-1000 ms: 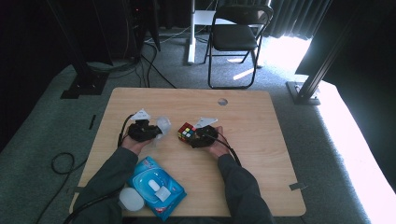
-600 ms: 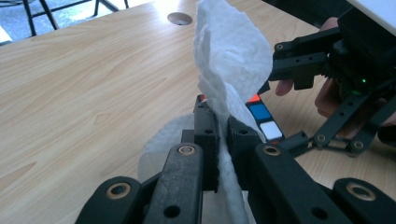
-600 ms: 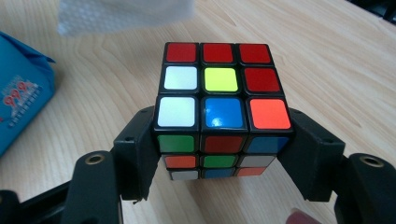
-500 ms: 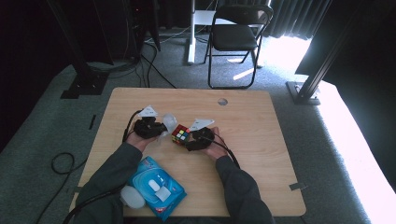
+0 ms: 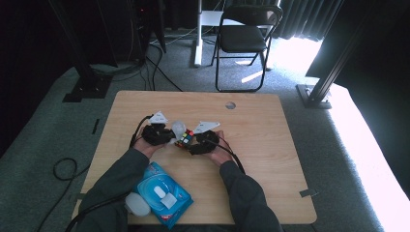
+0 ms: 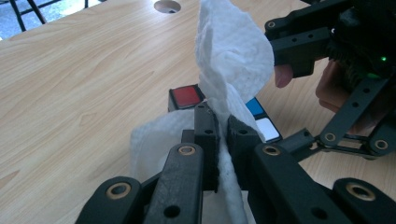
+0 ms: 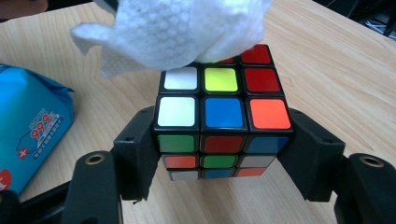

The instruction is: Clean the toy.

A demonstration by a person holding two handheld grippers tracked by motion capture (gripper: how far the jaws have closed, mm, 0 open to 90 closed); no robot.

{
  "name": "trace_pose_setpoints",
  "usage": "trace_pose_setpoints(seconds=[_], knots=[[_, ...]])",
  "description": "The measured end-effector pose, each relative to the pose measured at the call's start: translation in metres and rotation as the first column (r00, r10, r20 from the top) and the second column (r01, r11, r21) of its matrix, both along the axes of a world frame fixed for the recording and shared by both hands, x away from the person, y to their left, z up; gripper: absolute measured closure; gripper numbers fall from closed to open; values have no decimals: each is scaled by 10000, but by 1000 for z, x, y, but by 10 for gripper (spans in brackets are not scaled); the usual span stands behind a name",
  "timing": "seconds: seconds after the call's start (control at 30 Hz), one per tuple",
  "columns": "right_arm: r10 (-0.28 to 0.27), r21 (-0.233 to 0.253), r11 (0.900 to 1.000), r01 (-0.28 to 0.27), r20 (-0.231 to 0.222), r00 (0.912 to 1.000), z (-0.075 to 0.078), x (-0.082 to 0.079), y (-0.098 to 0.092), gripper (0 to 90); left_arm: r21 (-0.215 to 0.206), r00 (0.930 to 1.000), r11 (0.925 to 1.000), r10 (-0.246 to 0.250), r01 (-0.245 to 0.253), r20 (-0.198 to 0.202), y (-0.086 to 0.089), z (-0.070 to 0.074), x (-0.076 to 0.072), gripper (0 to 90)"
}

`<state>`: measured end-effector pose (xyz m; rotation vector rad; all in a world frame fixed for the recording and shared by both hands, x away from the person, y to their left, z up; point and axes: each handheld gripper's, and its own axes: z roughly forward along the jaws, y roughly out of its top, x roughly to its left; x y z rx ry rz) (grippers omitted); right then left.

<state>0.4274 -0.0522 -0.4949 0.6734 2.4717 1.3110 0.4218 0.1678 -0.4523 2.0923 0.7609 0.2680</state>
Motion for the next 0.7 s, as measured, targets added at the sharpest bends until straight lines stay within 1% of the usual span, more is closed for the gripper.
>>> trace_pose_setpoints(seconds=[0.3,0.43,0.5,0.6,0.7], knots=[[-200,-112,9997,200,33,9998,1,1,3,342,91,9997,9997,-241,242,-42,-5,0,-2,858],[-223,-135,9997,224,71,9997,2,0,5,343,187,9976,9974,-691,692,-85,-12,1,-5,857],[-248,-150,9996,249,79,9997,2,0,5,343,195,9971,9970,-750,751,-88,-13,1,-6,857],[-206,-110,9997,207,81,9998,4,0,7,343,232,9951,9948,-989,990,-69,-16,3,-8,856],[-178,-103,9998,179,94,9998,5,-1,8,343,236,9945,9943,-1043,1045,-58,-17,4,-8,857]])
